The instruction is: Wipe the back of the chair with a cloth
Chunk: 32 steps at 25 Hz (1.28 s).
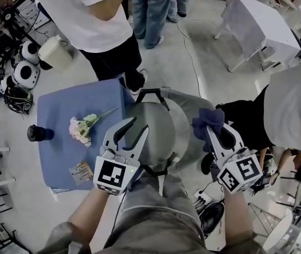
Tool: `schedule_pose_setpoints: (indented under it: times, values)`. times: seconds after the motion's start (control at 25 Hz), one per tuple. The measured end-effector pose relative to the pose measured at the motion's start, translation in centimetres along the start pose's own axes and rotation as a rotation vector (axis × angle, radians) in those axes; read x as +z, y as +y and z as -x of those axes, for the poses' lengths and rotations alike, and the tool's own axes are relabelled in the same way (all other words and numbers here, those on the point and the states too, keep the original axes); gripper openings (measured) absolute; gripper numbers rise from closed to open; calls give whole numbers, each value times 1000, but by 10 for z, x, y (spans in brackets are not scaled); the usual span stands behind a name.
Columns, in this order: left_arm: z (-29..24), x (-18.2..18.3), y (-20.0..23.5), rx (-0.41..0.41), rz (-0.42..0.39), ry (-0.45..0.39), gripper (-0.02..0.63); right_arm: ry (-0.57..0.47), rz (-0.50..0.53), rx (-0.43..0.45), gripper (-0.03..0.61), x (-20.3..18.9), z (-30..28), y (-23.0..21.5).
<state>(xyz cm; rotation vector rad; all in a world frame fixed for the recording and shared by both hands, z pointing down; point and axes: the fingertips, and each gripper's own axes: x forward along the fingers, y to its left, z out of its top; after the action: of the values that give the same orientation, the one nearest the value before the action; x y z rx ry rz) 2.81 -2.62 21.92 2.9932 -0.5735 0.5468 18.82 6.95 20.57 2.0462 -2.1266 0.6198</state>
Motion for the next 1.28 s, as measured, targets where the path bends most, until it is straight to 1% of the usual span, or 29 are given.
schedule_pose_setpoints:
  times: [0.2,0.4,0.68,0.88,1.0,1.2,1.28]
  values:
    - [-37,-24,7,-3,0,39,152,49,-8,4,86,-25,-30,-34]
    - [-67,-53,3,-16,19,72,152,100,10,7,86,-47,-54,-60]
    - [-91,-94,-14,-46,60,122,152,179,37,1,86,-76,-71,-80]
    - [-98,-131,-29,-72,94,173,152,210,38,1,86,-97,-81,-89]
    - [-99,-158,-43,-104,116,219,152,228,42,7,86,-107,-87,-92]
    - [-98,-209,-84,-200,141,316,160,246,43,21,86,-122,-95,-95]
    - [-96,-226,-97,-223,148,348,160,253,39,26,86,-128,-98,-94]
